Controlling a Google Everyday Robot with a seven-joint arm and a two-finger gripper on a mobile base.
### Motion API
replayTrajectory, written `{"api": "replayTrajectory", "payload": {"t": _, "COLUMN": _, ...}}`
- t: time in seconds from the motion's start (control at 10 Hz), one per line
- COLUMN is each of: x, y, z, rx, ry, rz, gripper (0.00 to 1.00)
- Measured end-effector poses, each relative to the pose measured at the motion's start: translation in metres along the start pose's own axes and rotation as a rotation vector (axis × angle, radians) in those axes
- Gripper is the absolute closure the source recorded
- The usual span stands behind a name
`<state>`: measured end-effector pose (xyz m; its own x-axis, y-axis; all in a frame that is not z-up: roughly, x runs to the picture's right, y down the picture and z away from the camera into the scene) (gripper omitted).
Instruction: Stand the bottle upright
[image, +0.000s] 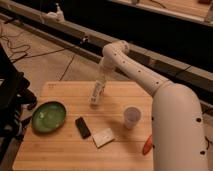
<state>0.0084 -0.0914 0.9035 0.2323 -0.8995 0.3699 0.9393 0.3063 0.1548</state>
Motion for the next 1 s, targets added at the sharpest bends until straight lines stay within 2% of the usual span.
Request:
{"api": "replayTrajectory", "payload": {"t": 0.2, "x": 0.005, "y": 0.004, "z": 0.0, "rx": -0.039, "ry": 0.009, "rz": -0.011, "gripper": 1.0}}
{"api": "replayTrajectory", "payload": {"t": 0.5, "x": 0.016, "y": -0.001, "z": -0.002, "rx": -0.077, "ry": 0.03, "rz": -0.028, "gripper": 1.0}}
{"api": "replayTrajectory", "payload": {"t": 0.7, "x": 0.025, "y": -0.002, "z": -0.006, "rx": -0.09, "ry": 0.051, "rz": -0.04, "gripper": 1.0}}
{"api": "replayTrajectory", "payload": {"t": 1.0, "x": 0.034, "y": -0.001, "z": -0.003, "rx": -0.09, "ry": 0.067, "rz": -0.044, "gripper": 1.0}}
